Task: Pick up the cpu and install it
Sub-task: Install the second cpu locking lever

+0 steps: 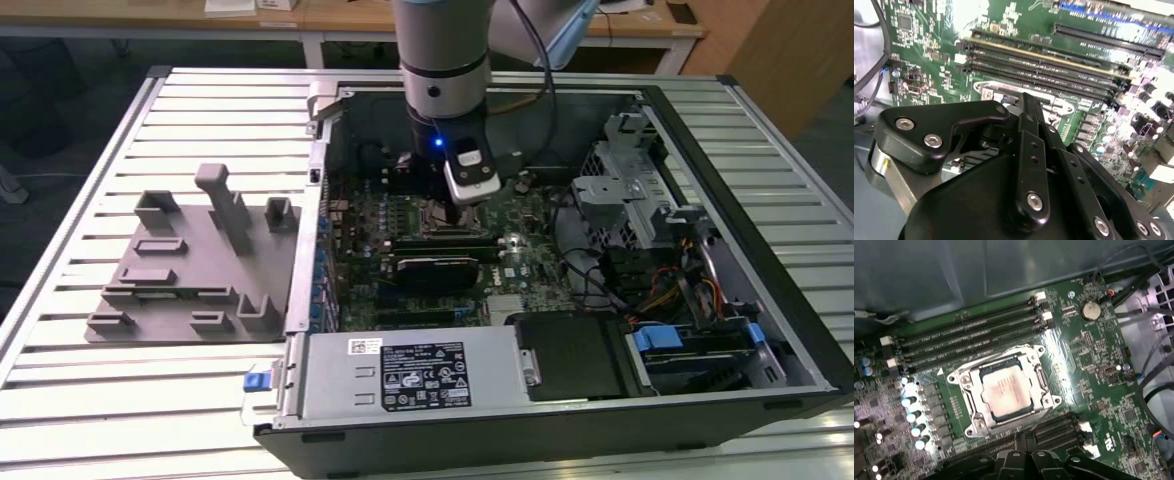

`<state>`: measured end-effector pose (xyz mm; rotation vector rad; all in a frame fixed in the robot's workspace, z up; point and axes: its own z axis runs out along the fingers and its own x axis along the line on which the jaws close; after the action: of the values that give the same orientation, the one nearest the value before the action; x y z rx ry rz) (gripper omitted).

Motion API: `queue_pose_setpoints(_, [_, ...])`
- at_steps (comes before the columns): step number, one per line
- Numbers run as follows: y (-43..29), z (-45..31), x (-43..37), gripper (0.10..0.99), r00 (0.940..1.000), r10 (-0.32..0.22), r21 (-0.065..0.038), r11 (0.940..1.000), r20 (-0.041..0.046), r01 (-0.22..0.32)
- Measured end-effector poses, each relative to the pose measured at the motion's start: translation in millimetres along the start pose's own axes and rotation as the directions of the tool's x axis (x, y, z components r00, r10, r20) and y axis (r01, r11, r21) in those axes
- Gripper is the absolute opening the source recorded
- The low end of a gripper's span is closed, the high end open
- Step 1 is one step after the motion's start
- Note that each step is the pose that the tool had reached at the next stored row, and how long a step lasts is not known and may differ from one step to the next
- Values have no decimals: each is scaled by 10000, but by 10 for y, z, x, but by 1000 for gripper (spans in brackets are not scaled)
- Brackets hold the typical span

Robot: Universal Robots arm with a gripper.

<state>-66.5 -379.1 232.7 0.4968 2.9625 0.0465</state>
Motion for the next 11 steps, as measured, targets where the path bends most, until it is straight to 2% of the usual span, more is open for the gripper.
queue_pose_setpoints(5, [-45,11,-11,106,10000,-89,-13,10000,-4,89])
queue_pose_setpoints(11, [-62,42,23,106,9977,-684,-91,9976,-33,684])
